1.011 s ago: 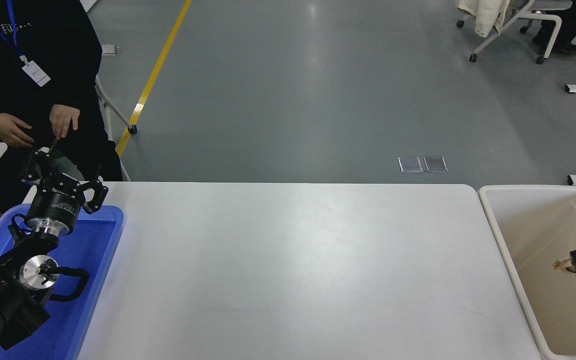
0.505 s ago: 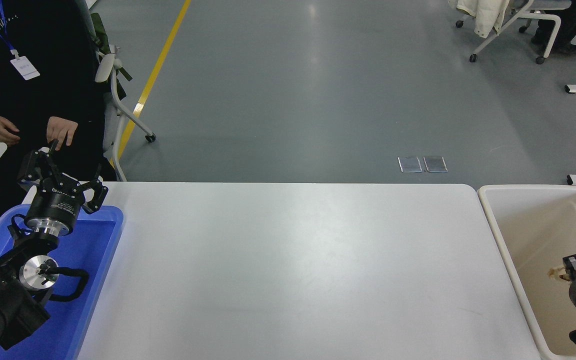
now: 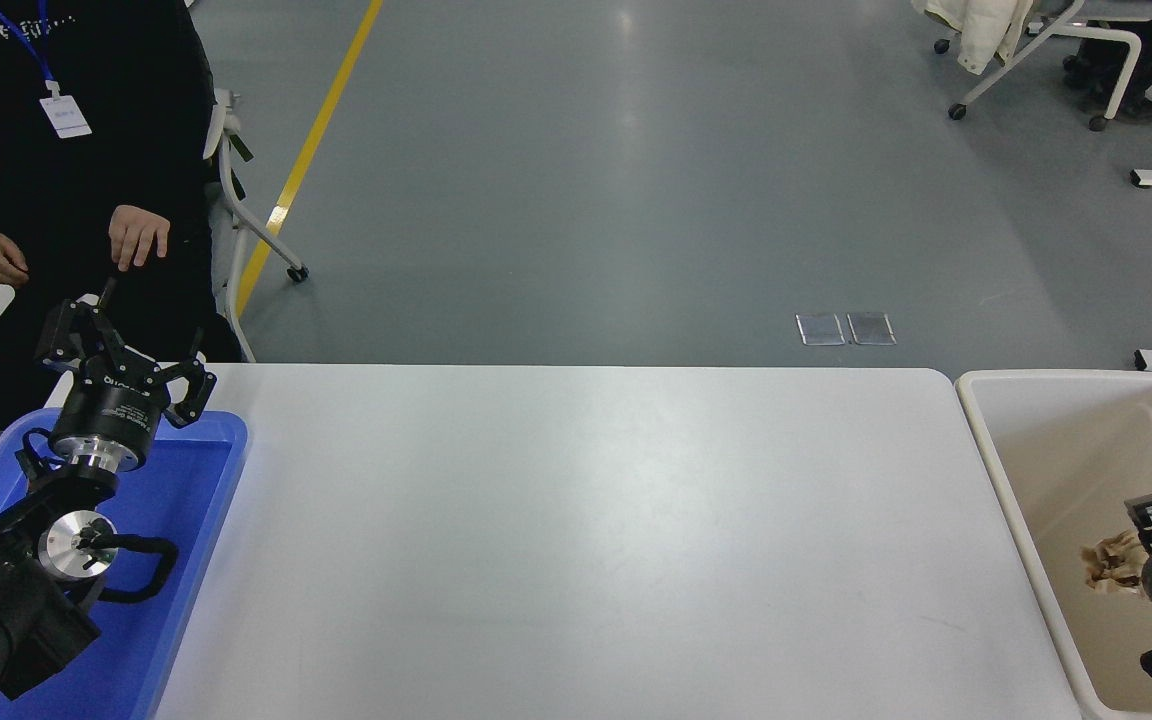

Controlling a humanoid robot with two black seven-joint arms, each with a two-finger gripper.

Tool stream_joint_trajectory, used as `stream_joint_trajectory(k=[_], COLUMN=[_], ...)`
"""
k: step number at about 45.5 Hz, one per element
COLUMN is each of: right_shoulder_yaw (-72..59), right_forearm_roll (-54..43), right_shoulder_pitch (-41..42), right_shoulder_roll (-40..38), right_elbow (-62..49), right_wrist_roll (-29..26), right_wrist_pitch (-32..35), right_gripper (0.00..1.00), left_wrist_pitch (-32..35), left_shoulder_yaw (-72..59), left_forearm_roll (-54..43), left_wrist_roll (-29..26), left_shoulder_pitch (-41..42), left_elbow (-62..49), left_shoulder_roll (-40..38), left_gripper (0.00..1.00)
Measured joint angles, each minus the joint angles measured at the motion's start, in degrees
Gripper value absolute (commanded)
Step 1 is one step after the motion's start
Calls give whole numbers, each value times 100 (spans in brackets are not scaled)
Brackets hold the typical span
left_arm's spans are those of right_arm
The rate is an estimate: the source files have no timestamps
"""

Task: Clean the table surface

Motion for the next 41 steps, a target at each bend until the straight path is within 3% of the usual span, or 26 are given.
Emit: stream_joint_trajectory(k=[24, 41], right_shoulder_yaw=[1898, 4068], right_forearm_roll=[0, -22], right_shoulder_pitch=[-449, -1282], right_shoulder_roll=[-1844, -2134], right_elbow=[2475, 4207], right_wrist_roll=[34, 52], right_wrist_pitch=[156, 429], right_gripper=[100, 100], left_wrist_pitch=[0, 0], left_shoulder_yaw=[0, 0], left_forearm_roll=[-2, -4], left_wrist_roll=[0, 0], left_shoulder_pitch=[3, 5], left_elbow=[1, 0], left_shoulder_roll=[0, 0], left_gripper=[100, 100])
